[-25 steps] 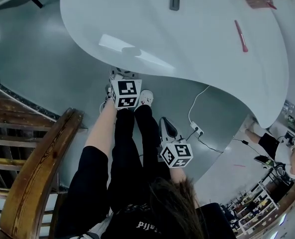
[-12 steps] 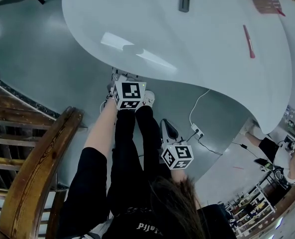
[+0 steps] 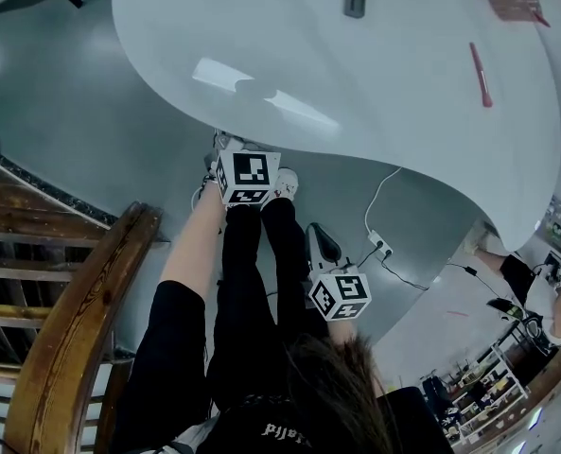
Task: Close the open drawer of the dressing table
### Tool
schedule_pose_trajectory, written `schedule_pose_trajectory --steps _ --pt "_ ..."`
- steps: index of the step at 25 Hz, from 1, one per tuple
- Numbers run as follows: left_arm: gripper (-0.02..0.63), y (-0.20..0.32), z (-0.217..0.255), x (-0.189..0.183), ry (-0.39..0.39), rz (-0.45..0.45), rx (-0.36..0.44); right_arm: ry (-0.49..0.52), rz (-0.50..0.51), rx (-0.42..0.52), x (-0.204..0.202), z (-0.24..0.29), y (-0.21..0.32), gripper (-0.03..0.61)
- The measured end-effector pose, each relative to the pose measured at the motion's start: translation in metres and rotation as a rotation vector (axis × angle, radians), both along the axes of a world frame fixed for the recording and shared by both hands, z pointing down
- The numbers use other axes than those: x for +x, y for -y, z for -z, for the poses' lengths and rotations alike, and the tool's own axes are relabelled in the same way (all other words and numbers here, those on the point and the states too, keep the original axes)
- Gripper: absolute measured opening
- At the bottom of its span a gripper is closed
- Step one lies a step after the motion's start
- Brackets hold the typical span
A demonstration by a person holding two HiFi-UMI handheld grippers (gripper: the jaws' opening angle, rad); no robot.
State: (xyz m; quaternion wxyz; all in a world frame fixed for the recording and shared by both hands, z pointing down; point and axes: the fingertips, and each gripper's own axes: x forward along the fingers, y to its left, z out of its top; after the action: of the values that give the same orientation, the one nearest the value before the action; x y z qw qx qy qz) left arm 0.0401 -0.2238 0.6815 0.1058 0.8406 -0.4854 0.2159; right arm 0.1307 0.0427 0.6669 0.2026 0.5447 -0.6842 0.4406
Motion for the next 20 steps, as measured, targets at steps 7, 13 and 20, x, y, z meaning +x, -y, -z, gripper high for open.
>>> schedule_pose_trajectory --steps 7,13,20 --pt "0.117 0.002 0.000 -0.001 -0.033 0.004 -0.007 0.002 -0.009 0.019 -0.003 0.003 0.007 0.026" --pt "0.136 -0.005 -0.002 0.000 -0.083 -0.028 -0.076 -0.002 -0.043 0.039 -0.001 0.008 0.007 0.026" --pt "0.174 -0.025 -0.016 -0.006 -0.077 0.000 -0.192 0.004 -0.075 0.073 0.001 0.015 0.014 0.026"
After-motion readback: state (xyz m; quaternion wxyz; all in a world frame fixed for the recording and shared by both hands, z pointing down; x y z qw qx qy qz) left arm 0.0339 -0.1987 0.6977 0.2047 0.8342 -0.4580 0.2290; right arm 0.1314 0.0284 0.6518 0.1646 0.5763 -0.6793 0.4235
